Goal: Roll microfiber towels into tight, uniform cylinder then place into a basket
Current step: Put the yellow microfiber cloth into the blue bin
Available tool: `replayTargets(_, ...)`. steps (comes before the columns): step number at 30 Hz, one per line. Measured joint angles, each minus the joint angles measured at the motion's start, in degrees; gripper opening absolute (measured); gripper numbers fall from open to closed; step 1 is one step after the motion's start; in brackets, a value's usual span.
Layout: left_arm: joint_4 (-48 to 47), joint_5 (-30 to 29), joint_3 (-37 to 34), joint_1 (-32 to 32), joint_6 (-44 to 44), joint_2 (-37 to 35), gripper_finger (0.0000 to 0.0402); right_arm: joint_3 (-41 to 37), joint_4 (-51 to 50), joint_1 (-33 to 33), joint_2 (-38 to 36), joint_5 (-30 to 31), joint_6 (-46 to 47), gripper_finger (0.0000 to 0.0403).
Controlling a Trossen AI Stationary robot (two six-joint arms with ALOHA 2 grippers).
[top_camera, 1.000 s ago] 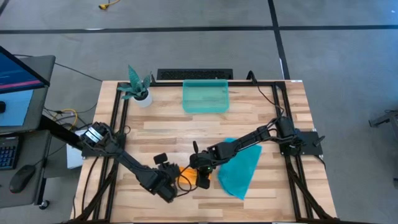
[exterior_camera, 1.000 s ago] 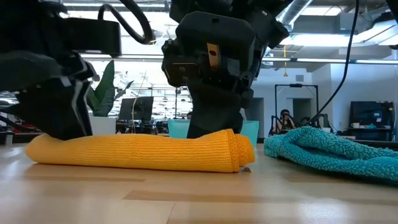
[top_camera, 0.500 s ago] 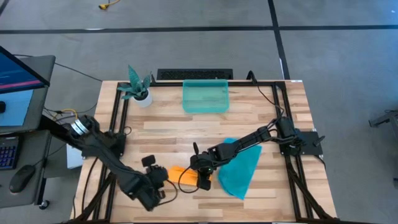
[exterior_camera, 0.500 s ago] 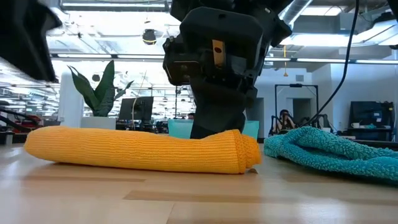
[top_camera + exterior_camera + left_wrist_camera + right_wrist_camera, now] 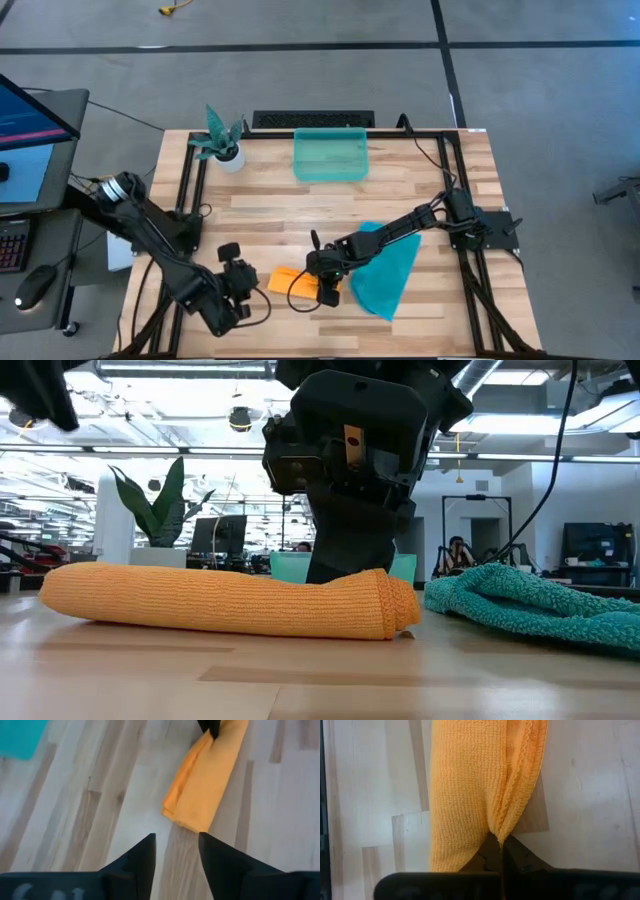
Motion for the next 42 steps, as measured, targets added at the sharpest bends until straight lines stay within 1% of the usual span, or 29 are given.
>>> replayTargets(5, 0.5, 3.9, -0.7, 1.6, -3.6, 2.2, 0.0190, 0.0, 0.0, 0.2, 0.0, 0.2, 0.0, 0.0014)
replayTargets(7, 0.2, 6.4, -1.0, 1.9, -5.6, 2.5, 0.0206, 0.0, 0.0, 0.3, 0.0, 0.3, 0.0, 0.0012)
replayTargets(9, -0.3, 9.6, -1.4, 1.9, -5.6, 2.5, 0.0215, 0.0, 0.0, 0.4, 0.0, 0.3, 0.0, 0.0011)
replayTargets(12, -6.0, 11.4, -1.3, 1.8, -7.3, 2.2, 0.0219, 0.0, 0.0, 0.4, 0.0, 0.3, 0.0, 0.0013)
replayTargets(15, -14.2, 11.2, -1.1, 1.9, -11.6, 0.1, 0.0216, 0.0, 0.0, 0.4, 0.0, 0.3, 0.0, 0.0014)
replayTargets(17, -18.2, 9.9, -1.1, 1.9, -13.6, -2.1, 0.0212, 0.0, 0.0, 0.4, 0.0, 0.3, 0.0, 0.0013)
replayTargets(19, -20.6, 7.9, -1.1, 1.8, -15.0, -5.1, 0.0208, 0.0, 0.0, 0.4, 0.0, 0.3, 0.0, 0.0011)
replayTargets(22, -20.1, 3.0, -2.5, 1.5, -16.8, -11.2, 0.0202, 0.0, 0.0, 0.4, 0.0, 0.2, 0.0, 0.0013)
replayTargets(24, -16.6, -0.3, -4.7, 1.4, -17.7, -15.4, 0.0199, 0.0, 0.0, 0.4, 0.0, 0.2, -0.1, 0.0014)
replayTargets(25, -13.1, -1.7, -6.2, 1.4, -17.6, -17.4, 0.0198, 0.0, 0.0, 0.4, 0.0, 0.2, -0.1, 0.0014)
replayTargets(28, 0.2, -4.1, -12.9, 1.5, -15.4, -22.3, 0.0197, 0.0, 0.0, 0.4, 0.0, 0.0, -0.5, 0.0012)
replayTargets(30, 11.5, -4.4, -18.1, 1.9, -12.0, -24.3, 0.0197, 0.0, 0.0, 0.5, 0.0, -0.1, -0.5, 0.0012)
replayTargets(34, 31.7, -1.6, -27.3, 2.7, -5.7, -25.5, 0.0197, 0.0, 0.0, 0.5, 0.0, -0.2, -0.5, 0.0014)
replayTargets(36, 39.6, 0.2, -30.8, 3.3, -3.8, -25.5, 0.0197, 0.0, 0.0, 0.5, 0.0, -0.2, -0.5, 0.0014)
replayTargets(39, 47.7, 2.2, -34.7, 4.7, -3.3, -25.1, 0.0197, 0.0, 0.0, 0.5, 0.0, -0.2, -0.5, 0.0013)
replayTargets(42, 50.1, 2.4, -36.6, 5.8, -3.6, -25.1, 0.0205, 0.0, 0.1, 0.5, 0.0, -0.2, -0.5, 0.0014)
